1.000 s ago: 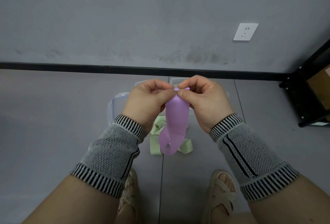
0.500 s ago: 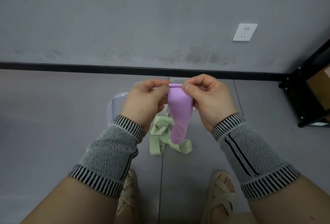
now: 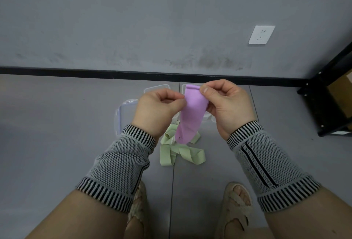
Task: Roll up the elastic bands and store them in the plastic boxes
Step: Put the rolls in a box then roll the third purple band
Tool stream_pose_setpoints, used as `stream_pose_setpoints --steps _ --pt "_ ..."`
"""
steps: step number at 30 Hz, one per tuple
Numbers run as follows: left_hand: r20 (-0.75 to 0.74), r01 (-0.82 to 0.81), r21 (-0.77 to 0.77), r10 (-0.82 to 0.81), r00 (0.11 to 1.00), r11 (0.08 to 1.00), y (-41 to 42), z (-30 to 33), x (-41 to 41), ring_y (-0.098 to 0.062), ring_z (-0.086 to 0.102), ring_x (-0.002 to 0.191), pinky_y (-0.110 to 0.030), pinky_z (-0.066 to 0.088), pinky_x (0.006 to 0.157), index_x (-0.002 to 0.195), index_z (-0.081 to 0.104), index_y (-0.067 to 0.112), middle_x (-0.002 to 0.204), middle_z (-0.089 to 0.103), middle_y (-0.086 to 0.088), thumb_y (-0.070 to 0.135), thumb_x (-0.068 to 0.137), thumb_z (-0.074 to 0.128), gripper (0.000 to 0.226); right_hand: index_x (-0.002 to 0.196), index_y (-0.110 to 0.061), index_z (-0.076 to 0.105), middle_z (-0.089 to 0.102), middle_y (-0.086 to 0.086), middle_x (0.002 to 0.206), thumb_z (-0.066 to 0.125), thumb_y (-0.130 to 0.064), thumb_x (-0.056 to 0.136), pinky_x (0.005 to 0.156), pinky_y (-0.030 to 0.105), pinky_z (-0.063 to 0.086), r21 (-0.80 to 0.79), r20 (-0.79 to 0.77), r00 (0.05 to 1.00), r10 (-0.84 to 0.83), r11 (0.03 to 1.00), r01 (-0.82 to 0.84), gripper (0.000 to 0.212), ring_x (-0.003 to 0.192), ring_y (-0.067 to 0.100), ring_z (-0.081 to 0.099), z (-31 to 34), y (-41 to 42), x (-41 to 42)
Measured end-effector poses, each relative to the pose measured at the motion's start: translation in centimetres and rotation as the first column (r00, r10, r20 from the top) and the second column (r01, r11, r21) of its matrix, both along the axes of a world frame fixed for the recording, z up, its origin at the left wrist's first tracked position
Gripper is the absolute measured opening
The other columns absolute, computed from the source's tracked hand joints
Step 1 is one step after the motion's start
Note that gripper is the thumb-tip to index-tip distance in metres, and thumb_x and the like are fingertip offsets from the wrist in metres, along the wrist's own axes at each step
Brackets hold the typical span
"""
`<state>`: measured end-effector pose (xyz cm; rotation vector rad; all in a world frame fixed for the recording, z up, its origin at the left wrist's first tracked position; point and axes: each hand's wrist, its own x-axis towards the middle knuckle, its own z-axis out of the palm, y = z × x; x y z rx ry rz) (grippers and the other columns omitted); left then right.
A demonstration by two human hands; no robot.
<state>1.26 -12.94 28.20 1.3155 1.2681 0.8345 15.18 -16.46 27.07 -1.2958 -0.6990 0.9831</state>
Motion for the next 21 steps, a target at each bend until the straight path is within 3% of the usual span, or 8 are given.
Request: stream_pose_setpoints --steps 8,13,16,18,21 --pt "-0.056 -0.024 0.059 0.028 0.998 0.998 0.13 -0.23 0.18 -0.001 0.05 0.047 -0.021 0.046 0.055 0.067 0.068 0.017 0.059 0.062 0.005 0.009 0.076 0.074 0.013 0.075 -0.014 0.065 0.068 0.004 0.074 0.067 -0.003 0.084 0.079 0.048 0.055 -0.007 0.007 1.0 0.008 1.0 -0.007 0.014 0.075 0.021 0.064 0.19 -0.1 -0.07" --pt "-0.08 -0.03 0.079 0.037 0.996 0.996 0.09 -0.26 0.28 -0.002 0.053 0.051 -0.025 0.05 0.06 0.064 0.068 0.019 0.062 0.065 0.005 0.012 0.076 0.074 0.015 0.074 -0.014 0.064 0.067 0.003 0.072 0.067 -0.001 0.083 0.08 0.046 0.054 0.012 0.007 1.0 -0.001 1.0 0.001 0.016 0.075 0.02 0.063 0.37 -0.11 -0.15" --pt "-0.042 -0.016 0.061 0.019 0.999 0.998 0.0 -0.11 0.33 -0.004 0.063 0.064 -0.02 0.051 0.064 0.066 0.068 0.016 0.077 0.072 0.004 0.008 0.076 0.072 0.014 0.075 -0.013 0.065 0.067 0.005 0.074 0.068 -0.002 0.083 0.081 0.045 0.055 0.018 0.007 1.0 -0.009 1.0 0.009 0.015 0.076 0.021 0.063 0.37 -0.17 -0.06" --pt "0.017 0.008 0.033 -0.008 1.0 0.999 -0.03 0.04 0.37 0.0 0.061 0.06 -0.016 0.048 0.061 0.064 0.067 0.015 0.087 0.074 0.002 0.005 0.077 0.068 0.016 0.075 -0.013 0.065 0.068 0.004 0.074 0.068 -0.002 0.083 0.081 0.044 0.055 0.022 0.004 1.0 -0.013 1.0 0.013 0.014 0.075 0.02 0.063 0.37 -0.16 -0.01" --pt "0.038 0.04 0.003 -0.04 0.998 0.999 -0.02 0.05 0.39 -0.003 0.059 0.068 -0.018 0.047 0.062 0.064 0.064 0.017 0.086 0.072 0.0 0.007 0.079 0.066 0.018 0.075 -0.014 0.065 0.068 0.001 0.07 0.067 -0.001 0.083 0.078 0.041 0.054 0.023 -0.031 1.0 -0.004 1.0 0.005 0.015 0.072 0.017 0.063 0.37 -0.12 0.05"
